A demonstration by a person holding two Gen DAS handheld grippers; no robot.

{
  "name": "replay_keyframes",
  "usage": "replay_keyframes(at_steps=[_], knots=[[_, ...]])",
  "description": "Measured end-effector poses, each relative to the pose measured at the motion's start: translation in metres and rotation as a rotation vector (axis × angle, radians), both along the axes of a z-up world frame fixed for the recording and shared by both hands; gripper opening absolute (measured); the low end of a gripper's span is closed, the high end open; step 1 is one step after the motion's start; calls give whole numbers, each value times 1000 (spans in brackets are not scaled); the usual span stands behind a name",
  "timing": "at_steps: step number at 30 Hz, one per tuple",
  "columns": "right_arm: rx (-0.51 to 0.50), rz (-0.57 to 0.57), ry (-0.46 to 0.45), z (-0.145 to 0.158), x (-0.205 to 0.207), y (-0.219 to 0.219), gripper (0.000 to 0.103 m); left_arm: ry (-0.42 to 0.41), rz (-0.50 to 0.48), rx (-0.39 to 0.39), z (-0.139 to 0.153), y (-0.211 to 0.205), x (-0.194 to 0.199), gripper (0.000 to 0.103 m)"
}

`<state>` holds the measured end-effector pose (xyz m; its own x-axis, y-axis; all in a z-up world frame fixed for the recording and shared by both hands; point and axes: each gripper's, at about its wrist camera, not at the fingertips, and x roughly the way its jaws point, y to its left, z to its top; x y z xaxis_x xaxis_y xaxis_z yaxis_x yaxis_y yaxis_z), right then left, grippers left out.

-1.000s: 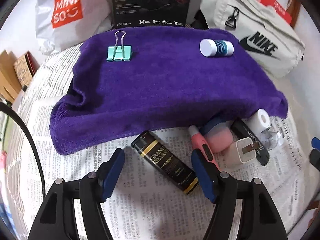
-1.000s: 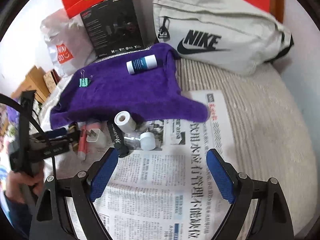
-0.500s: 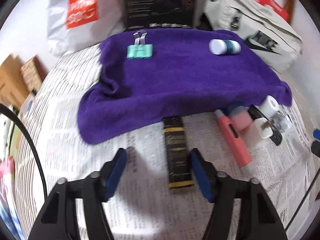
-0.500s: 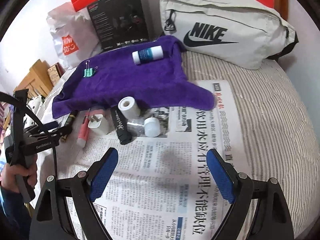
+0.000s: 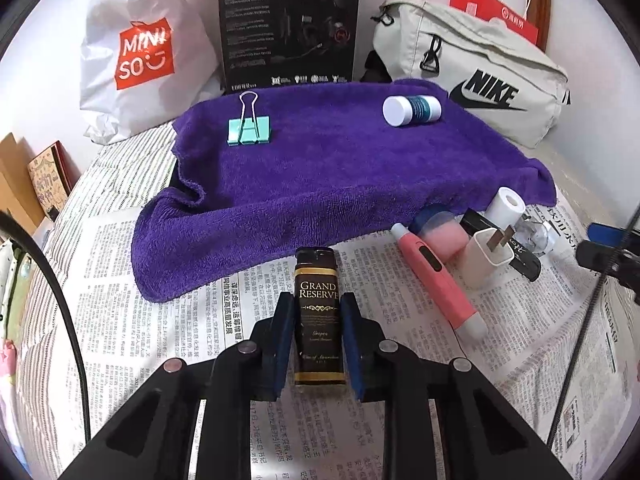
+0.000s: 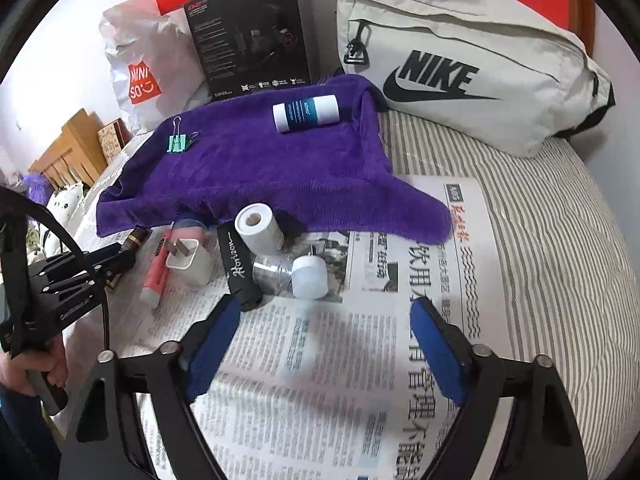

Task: Organize rigid objects
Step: 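Grasp the black Grand Reserve bottle with the left tool while the right tool grasps the white USB light, then carry the bottle with the left tool while the right tool carries the USB light, both releasing onto the towel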

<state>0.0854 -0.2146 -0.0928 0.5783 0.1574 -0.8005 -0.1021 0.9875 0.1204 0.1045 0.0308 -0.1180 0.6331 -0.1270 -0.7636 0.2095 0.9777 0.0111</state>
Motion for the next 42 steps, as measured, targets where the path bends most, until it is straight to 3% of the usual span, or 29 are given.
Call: replay_keyframes(at_steps=[4,8,15,18,21,26,32,42], knots=[[-58,17,5,-9,8,4,70,2,-4,-23,1,3,0,23],[-68,23,22,-18,12,2,68,7,-6,-54,1,6,2,22],[-78,49,-12,-25,24,10,56,1,-6,-8,1,1,0,23],[-95,59,-36,-26,26,13,44,2,-8,-13,1,0,0,23],[-75,67,-31,-24,25,10,25,2,-8,-15,1,1,0,23],[-44,79,-8,-24,19,5,24,2,-6,-19,1,1,-1,23],[-66,65,-62,-28,13,9,25,0,-6,-8,0,-1,0,23],[-42,64,-60,-28,14,6,26,-3,-6,6,0,-2,0,24]])
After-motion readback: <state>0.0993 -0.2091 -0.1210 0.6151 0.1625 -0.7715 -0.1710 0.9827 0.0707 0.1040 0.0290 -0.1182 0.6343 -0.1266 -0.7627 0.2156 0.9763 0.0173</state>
